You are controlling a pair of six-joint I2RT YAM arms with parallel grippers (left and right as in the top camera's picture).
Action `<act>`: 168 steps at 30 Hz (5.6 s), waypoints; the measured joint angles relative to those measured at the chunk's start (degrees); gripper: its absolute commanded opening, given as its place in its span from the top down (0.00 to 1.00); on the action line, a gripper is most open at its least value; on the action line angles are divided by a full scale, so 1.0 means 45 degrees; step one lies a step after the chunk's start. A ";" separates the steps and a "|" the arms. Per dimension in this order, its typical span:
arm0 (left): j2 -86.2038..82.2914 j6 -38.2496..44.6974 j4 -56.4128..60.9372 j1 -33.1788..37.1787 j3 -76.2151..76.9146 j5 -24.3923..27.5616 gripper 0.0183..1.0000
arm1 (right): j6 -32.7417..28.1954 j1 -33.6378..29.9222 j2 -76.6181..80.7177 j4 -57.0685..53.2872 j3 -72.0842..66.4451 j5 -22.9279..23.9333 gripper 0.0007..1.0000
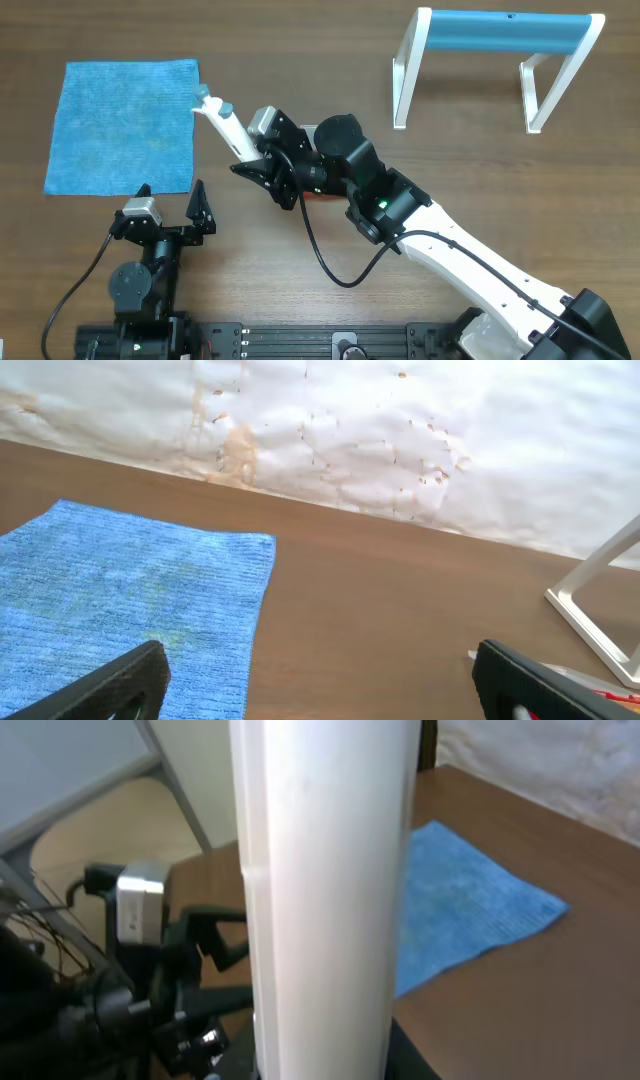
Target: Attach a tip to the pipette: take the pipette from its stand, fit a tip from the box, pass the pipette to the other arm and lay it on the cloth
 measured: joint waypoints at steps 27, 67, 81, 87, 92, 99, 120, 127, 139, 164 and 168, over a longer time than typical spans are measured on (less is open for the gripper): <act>0.0010 -1.5873 0.1846 0.0000 -0.0049 0.5639 0.17 | 0.5183 0.0000 0.0005 0.2390 0.0000 -0.0185 0.93; 1.4819 -1.0248 0.5421 0.1001 1.0826 1.8768 0.01 | 0.8859 -0.1991 0.0010 0.3109 0.0010 -0.7684 0.93; 1.5373 -1.0380 0.6271 -0.0437 1.0885 1.7728 0.60 | 0.9598 -0.1491 0.0029 0.2856 0.0000 -0.6907 0.93; 1.5324 -1.0380 0.6319 -0.0447 1.1011 1.7680 0.94 | 0.9534 -0.1540 0.0180 0.2866 -0.0019 -0.6625 0.93; 1.5324 -1.0370 0.6319 -0.0452 1.1011 1.7636 0.99 | 0.9500 -0.1569 0.0180 0.2856 -0.0019 -0.6606 0.93; 1.5353 -1.0486 0.6207 -0.0471 1.1006 1.7379 0.99 | 0.9180 -0.1574 0.0155 0.3099 0.0010 -0.6596 0.29; 1.5412 -1.0559 0.5756 0.4056 1.1006 1.7981 0.99 | 0.5863 -0.6567 -0.0253 -0.1894 0.0121 -0.5799 0.27; 1.5412 -0.6994 -0.2535 0.4765 1.1181 1.5684 0.99 | 0.5663 -0.7159 -0.1948 -0.3211 0.0121 -0.4571 0.26; 1.6028 -0.1948 -1.2235 0.4673 1.3542 0.4595 0.99 | 0.5595 -0.7159 -0.2968 -0.5581 0.0126 -0.2021 0.26; 2.8671 0.3774 -1.7777 0.4192 3.0294 -0.3449 0.99 | 0.5450 -0.6858 -0.2531 -0.6892 0.0126 0.0029 0.26; 2.9687 0.4663 -1.6922 0.4124 3.0294 -0.3492 0.99 | 0.5756 -0.6849 -0.2511 -0.6897 0.0126 0.0078 0.26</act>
